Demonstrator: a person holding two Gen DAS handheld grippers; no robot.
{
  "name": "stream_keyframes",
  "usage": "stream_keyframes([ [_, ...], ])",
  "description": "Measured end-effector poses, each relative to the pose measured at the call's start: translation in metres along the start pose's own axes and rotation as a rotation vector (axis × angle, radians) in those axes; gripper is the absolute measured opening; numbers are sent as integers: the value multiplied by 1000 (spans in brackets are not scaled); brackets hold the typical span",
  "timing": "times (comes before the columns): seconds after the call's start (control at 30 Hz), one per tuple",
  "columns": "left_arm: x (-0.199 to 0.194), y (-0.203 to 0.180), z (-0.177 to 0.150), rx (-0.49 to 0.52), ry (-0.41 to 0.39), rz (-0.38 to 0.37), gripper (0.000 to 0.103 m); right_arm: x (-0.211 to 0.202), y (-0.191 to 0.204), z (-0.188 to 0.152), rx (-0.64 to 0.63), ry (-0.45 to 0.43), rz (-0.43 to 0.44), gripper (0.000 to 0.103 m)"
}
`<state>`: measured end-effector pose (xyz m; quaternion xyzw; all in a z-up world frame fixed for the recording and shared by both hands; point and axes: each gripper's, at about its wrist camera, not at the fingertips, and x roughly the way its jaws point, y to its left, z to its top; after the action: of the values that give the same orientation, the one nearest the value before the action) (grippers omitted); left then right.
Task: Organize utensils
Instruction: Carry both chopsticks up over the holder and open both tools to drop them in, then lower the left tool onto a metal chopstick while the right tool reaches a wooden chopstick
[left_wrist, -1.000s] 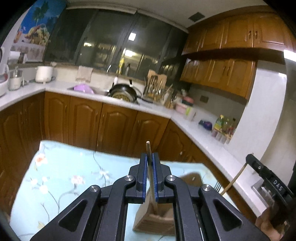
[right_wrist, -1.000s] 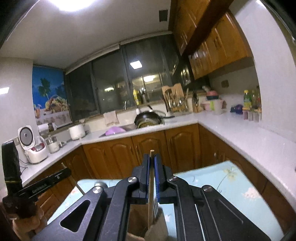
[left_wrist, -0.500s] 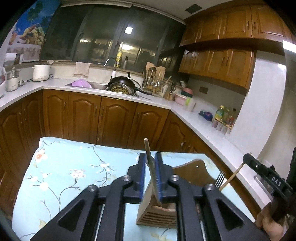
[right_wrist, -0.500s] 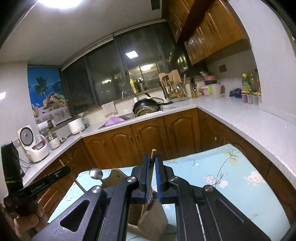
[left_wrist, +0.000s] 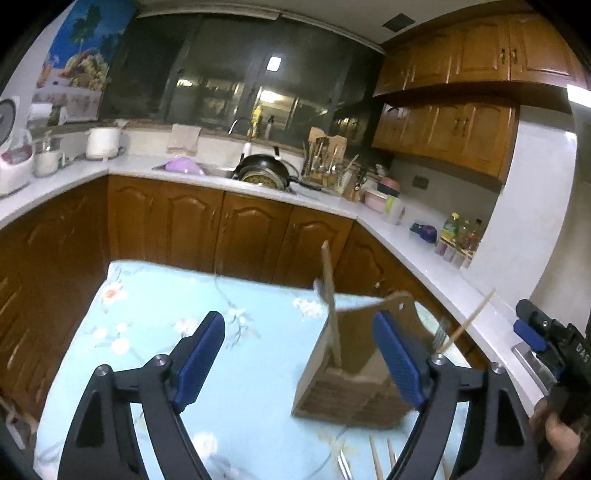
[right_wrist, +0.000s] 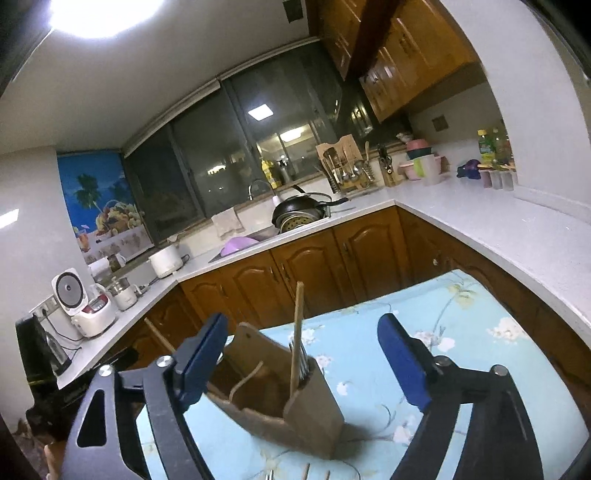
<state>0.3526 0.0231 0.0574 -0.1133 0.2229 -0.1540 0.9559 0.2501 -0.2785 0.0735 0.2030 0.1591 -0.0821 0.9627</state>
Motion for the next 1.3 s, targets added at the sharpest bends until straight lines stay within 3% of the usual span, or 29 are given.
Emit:
stream_keyframes([
  [0.13, -22, 8, -22, -40, 52, 11, 83, -15, -7, -16, 33, 41, 3, 91],
  [0.7, -93, 9, -81, -126, 256, 51, 83, -63, -22, -107, 77, 241, -30, 91],
  [1.03, -104, -1, -88, -122, 319, 51, 83, -64, -23, -123, 77, 291, -37, 91],
  [1.3, -89, -7, -86, -98, 371, 41, 83, -44, -20, -127, 46, 334, -34, 91],
])
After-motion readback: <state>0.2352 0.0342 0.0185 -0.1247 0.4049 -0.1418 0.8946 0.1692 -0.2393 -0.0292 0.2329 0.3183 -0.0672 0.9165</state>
